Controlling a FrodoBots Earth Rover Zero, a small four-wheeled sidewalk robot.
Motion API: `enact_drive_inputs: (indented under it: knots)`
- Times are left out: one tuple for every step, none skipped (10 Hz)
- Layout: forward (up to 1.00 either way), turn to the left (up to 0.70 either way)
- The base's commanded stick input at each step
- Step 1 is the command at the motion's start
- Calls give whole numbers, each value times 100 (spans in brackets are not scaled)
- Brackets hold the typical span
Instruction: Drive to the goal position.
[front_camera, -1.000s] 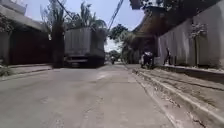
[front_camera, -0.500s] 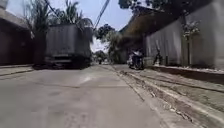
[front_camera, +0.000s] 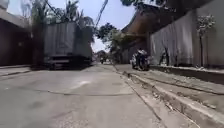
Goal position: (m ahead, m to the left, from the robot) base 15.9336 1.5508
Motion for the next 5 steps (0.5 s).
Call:
enact_drive_inputs:
  knots:
    - [100,0]
    - [100,0]
    - [100,0]
    - [100,0]
    - [100,0]
